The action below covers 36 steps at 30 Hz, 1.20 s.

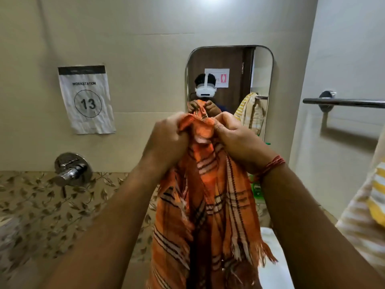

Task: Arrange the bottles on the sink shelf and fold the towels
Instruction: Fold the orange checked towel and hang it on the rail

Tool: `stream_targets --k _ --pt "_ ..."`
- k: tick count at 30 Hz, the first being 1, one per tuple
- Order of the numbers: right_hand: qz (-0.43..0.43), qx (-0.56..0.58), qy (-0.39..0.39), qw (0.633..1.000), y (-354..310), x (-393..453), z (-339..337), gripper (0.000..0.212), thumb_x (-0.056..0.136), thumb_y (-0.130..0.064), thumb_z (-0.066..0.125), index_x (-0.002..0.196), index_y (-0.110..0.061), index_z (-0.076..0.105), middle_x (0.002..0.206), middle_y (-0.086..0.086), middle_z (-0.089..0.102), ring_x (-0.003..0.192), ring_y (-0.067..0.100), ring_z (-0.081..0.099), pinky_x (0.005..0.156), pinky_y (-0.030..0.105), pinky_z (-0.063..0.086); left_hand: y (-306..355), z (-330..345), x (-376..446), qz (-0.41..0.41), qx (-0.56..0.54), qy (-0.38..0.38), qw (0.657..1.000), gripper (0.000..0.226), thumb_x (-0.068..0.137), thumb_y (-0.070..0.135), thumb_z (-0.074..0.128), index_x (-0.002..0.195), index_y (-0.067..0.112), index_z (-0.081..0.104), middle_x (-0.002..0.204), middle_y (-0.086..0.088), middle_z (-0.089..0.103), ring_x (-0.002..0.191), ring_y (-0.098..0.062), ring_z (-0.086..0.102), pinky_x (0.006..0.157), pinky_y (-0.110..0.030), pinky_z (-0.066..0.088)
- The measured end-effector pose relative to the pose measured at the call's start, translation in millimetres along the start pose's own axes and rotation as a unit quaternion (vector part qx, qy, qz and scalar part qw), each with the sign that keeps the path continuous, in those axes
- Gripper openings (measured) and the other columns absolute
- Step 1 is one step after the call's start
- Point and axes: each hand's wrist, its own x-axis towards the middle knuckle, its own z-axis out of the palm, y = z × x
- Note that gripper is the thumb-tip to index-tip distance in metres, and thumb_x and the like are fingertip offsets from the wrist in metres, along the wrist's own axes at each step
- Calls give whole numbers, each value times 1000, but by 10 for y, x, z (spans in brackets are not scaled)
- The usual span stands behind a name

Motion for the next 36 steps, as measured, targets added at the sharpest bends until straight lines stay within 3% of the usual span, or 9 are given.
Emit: stream_targets --k 3,5,14,16,19,25,29,33,36 --pt "-51 -141 -68 986 46 -76 -93 33 90 -50 63 114 -27 58 103 -6 67 96 13 66 80 29 54 -245 -65 91 -202 -73 121 969 20 89 14 49 74 14 62 68 2 63 59 -2 54 56 -25 42" --pt "-87 -272 -47 957 96 -103 -115 4 95 -32 58 98 -34 59 93 -17 61 92 9 61 76 24 48 -373 -142 144 -280 -127 155 939 25 82 9 43 86 5 67 76 -9 68 69 -20 59 63 -34 49" --pt "68 -492 -32 867 342 -140 -186 15 96 -13 50 97 -22 61 107 6 59 93 22 59 82 33 51 -471 -248 172 -291 -121 233 920 30 78 10 35 72 22 62 63 7 56 57 -12 51 42 -18 40" --pt "78 -405 -6 911 269 -125 -266 28 93 -4 48 83 -30 57 100 2 59 84 16 56 71 28 47 -469 -280 184 -286 -92 232 925 28 77 9 37 74 21 61 68 6 60 63 -16 55 49 -20 44" --pt "88 -168 -63 980 136 -137 -269 20 95 -14 50 95 -31 61 95 -5 63 84 13 62 67 29 52 -407 -173 186 -258 -46 98 960 17 85 12 50 88 21 63 81 3 67 79 -21 66 64 -28 52" --pt "39 92 -9 995 -39 -150 -403 30 99 -9 51 126 -14 61 115 -3 65 100 11 64 73 14 54 -316 -232 71 -283 -60 -201 936 42 73 27 87 107 24 63 107 -5 59 86 -19 62 63 -30 49" --pt "-3 256 -27 966 -166 -232 -337 26 97 0 44 114 -8 63 105 1 68 95 15 67 83 24 56 -218 -280 99 -269 -324 -178 889 28 84 -4 71 105 9 60 81 -5 53 54 -12 53 43 -25 48" --pt "-17 430 -240 870 -331 -402 -200 61 78 15 40 139 5 40 120 24 59 107 32 65 92 43 55 -71 -258 196 -255 -394 -102 877 7 96 6 62 96 12 62 72 0 67 61 -11 62 54 -23 56" --pt "-32 306 -238 921 -386 -389 -171 58 78 16 49 134 0 43 124 23 61 116 31 64 100 45 52 -38 -238 226 -232 -327 -46 915 10 102 18 56 93 16 61 59 8 62 49 -4 56 47 -17 48"
